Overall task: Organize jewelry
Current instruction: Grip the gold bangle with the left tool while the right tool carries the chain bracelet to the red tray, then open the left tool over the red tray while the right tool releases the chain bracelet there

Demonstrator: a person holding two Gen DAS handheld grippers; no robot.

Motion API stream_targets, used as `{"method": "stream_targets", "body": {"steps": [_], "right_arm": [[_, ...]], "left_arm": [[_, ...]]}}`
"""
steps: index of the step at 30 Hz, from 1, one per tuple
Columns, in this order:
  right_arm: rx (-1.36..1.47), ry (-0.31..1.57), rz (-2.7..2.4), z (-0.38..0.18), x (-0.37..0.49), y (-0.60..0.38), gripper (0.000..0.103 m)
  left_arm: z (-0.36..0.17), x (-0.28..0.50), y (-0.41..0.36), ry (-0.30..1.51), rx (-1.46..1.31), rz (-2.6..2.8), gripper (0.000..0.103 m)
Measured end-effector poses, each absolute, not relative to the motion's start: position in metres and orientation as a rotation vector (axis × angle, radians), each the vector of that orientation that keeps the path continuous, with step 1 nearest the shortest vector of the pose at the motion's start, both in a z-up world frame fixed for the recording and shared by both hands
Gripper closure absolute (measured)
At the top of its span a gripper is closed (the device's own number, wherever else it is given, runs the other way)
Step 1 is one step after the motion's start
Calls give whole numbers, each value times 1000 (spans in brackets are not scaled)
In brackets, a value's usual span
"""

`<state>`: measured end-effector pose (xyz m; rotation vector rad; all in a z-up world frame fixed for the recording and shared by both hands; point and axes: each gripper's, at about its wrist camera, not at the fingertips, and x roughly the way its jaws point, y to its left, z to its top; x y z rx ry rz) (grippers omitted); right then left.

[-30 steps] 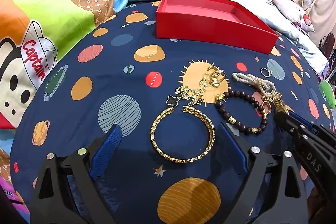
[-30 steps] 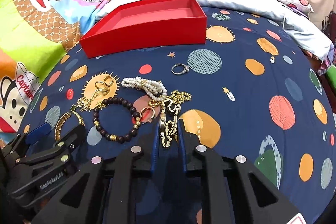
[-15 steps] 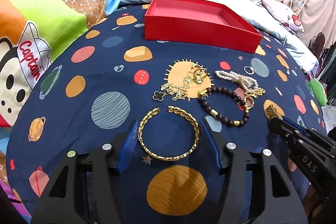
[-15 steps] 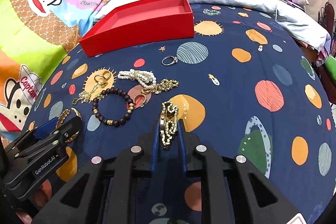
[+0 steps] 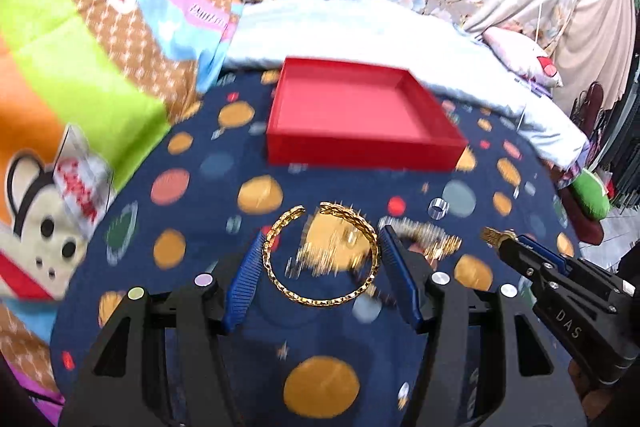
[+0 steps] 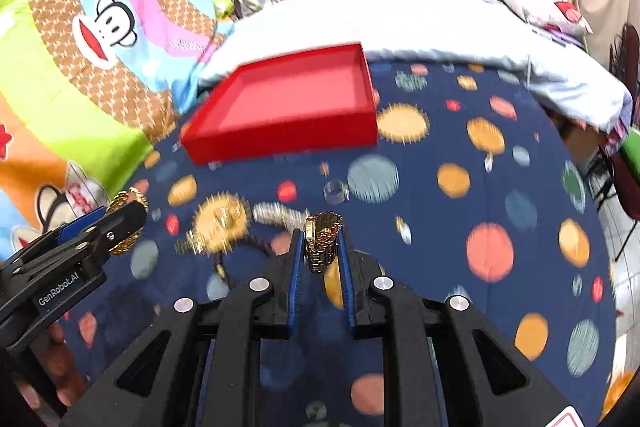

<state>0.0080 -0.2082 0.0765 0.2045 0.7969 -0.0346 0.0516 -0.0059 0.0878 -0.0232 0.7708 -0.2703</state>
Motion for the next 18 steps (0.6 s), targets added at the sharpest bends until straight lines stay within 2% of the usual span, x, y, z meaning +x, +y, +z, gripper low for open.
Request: {"method": "stream_targets", "body": {"steps": [9, 18], "right_arm": [[191, 711, 6, 122, 108, -225, 88], [186, 758, 20, 111, 228, -239, 88]], "left_arm": [[125, 137, -35, 685, 10, -293, 46], [125, 256, -62, 673, 5, -275, 46]]}}
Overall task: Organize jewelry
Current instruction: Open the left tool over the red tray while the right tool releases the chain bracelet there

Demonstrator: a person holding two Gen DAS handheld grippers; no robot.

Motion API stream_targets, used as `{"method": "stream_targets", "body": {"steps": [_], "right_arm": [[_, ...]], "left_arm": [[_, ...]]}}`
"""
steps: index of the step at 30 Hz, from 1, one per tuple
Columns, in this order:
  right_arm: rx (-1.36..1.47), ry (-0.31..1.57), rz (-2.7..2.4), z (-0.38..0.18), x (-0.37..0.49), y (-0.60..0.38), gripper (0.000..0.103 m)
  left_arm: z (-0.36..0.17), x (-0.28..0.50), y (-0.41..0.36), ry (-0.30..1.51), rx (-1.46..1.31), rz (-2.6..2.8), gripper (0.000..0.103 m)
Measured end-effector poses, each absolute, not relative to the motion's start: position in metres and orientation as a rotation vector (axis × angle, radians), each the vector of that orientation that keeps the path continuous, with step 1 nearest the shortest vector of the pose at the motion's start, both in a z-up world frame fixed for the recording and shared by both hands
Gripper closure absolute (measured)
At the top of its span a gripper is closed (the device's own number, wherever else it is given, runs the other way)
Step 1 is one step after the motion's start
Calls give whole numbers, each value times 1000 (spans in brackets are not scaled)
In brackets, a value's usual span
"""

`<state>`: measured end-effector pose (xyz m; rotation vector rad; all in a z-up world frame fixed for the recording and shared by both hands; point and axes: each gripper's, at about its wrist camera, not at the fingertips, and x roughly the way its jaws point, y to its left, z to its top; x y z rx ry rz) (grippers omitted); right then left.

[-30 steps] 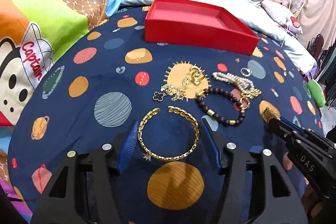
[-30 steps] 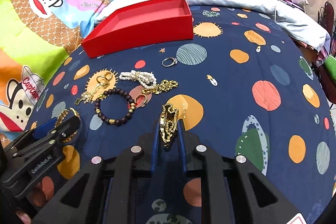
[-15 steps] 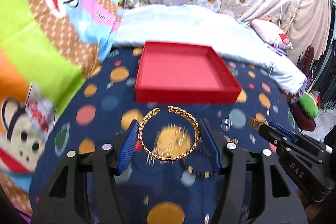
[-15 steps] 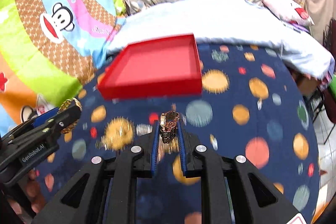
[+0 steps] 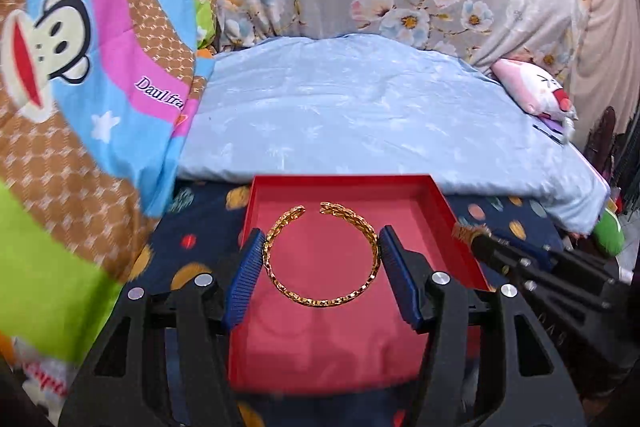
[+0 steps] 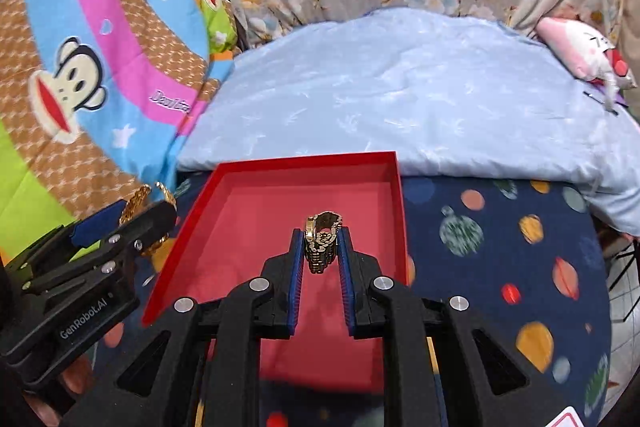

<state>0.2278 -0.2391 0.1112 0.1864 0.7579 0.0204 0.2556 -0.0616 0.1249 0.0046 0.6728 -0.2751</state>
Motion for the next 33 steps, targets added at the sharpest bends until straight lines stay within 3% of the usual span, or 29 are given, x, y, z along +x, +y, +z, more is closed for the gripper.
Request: {"method": "stream_targets", "body": {"steps": [14, 16, 18, 19, 33], "right_arm": [[181, 861, -1, 56, 299, -248, 86], [170, 851, -6, 56, 299, -247, 78], [166, 841, -19, 55, 298, -246, 61], [170, 838, -23, 54, 297, -247, 60], [228, 822, -25, 54, 296, -252, 60]], "left_arm": [[71, 331, -81, 747, 49, -241, 45], [68, 335, -83, 746, 49, -226, 40], [67, 338, -84, 738, 53, -210, 36], [68, 338, -84, 730, 60, -205, 36], [67, 352, -91, 697, 119, -177, 36]]}}
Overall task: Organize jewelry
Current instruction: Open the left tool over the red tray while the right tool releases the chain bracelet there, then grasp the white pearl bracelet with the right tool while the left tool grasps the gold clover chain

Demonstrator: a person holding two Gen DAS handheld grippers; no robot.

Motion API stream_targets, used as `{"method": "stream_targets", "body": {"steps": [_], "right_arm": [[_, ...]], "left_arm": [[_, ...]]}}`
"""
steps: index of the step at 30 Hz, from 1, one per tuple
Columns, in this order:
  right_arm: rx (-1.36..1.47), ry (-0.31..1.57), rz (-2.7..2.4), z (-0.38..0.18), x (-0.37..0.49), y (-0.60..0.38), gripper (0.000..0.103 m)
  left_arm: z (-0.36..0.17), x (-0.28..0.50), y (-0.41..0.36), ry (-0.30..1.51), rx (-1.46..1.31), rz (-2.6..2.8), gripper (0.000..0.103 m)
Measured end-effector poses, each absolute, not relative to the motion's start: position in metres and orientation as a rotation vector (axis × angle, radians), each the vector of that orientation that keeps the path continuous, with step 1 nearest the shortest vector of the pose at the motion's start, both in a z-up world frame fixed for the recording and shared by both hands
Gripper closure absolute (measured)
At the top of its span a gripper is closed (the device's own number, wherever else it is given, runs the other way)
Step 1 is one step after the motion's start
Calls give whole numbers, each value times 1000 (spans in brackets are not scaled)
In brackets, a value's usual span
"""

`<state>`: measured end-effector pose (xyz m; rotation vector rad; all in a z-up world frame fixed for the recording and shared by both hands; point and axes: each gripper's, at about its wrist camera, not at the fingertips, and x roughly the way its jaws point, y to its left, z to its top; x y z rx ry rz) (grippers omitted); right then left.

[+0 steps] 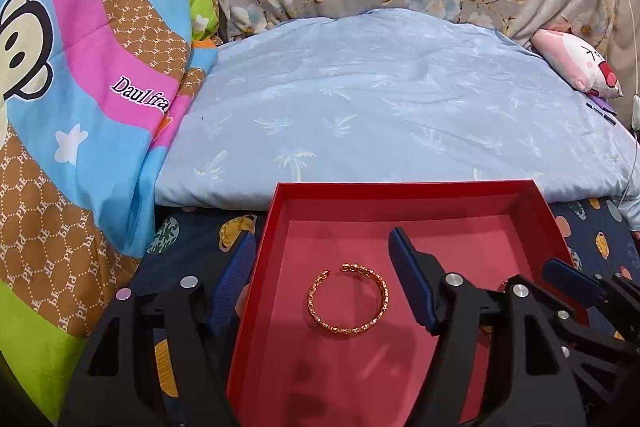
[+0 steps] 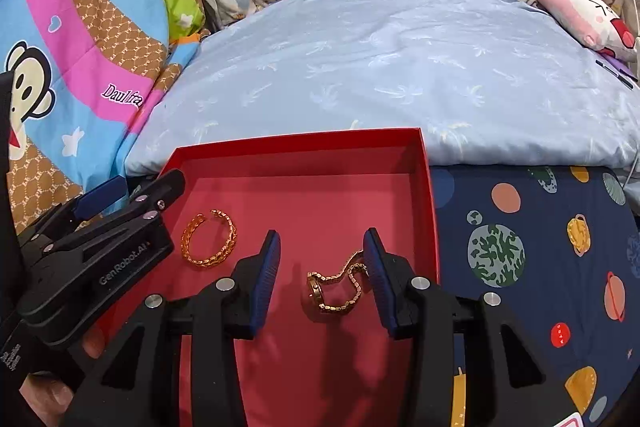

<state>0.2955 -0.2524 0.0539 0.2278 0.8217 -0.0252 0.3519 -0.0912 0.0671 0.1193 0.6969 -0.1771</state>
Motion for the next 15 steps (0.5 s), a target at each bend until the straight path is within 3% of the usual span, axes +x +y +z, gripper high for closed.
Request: {"method": "stream_targets", "body": {"steps": [4, 8, 15], "right_arm": [[205, 788, -16, 72, 272, -250, 60], [198, 757, -8, 86, 228, -248, 58], [237, 789, -3, 76, 140, -245, 57]], "left_arm": [[77, 336, -87, 663, 142, -171, 33], [95, 302, -75, 633, 128, -187, 15], [99, 221, -52, 662, 135, -238, 12]]}}
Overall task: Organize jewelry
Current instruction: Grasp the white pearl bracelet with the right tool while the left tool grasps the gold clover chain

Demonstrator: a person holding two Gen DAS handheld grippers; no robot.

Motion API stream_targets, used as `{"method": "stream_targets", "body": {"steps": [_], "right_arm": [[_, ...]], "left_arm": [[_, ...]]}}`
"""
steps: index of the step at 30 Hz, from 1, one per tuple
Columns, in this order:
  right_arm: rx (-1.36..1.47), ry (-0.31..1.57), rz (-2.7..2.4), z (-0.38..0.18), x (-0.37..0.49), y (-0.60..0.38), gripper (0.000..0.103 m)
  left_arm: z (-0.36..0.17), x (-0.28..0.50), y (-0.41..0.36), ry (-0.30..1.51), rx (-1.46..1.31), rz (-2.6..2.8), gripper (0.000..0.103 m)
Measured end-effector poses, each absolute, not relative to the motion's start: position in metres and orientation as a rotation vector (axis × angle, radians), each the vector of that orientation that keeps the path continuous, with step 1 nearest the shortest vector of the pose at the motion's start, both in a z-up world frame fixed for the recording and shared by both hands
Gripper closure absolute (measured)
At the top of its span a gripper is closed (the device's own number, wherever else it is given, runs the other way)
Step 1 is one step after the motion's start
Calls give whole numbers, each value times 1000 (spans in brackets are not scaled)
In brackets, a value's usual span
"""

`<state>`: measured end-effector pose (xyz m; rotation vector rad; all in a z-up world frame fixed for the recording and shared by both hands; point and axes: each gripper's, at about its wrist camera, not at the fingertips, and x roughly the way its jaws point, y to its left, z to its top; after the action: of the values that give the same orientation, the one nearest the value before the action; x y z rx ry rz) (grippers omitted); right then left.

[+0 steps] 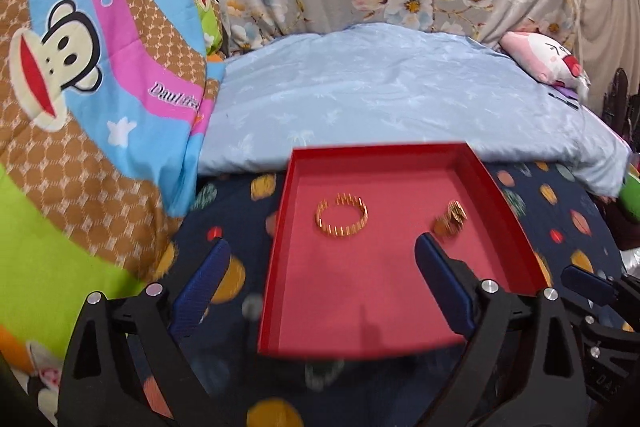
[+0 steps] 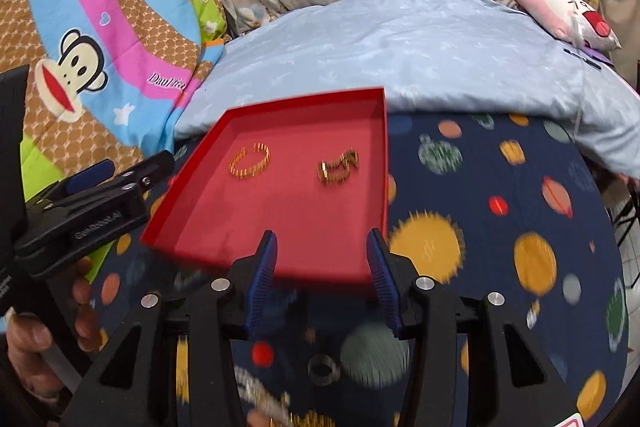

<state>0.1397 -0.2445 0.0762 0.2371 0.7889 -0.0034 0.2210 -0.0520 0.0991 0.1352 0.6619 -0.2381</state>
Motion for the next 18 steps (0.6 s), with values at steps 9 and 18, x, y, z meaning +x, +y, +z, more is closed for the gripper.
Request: {"method": "stream_targets", "body": {"steps": [9, 18], "right_arm": [[211, 882, 31, 44, 63, -219, 56], [174, 904, 62, 28, 62, -205, 56]], "left_arm": [[53, 135, -7, 811, 43, -206, 12], [28, 103, 11, 877, 5, -167, 12]]}}
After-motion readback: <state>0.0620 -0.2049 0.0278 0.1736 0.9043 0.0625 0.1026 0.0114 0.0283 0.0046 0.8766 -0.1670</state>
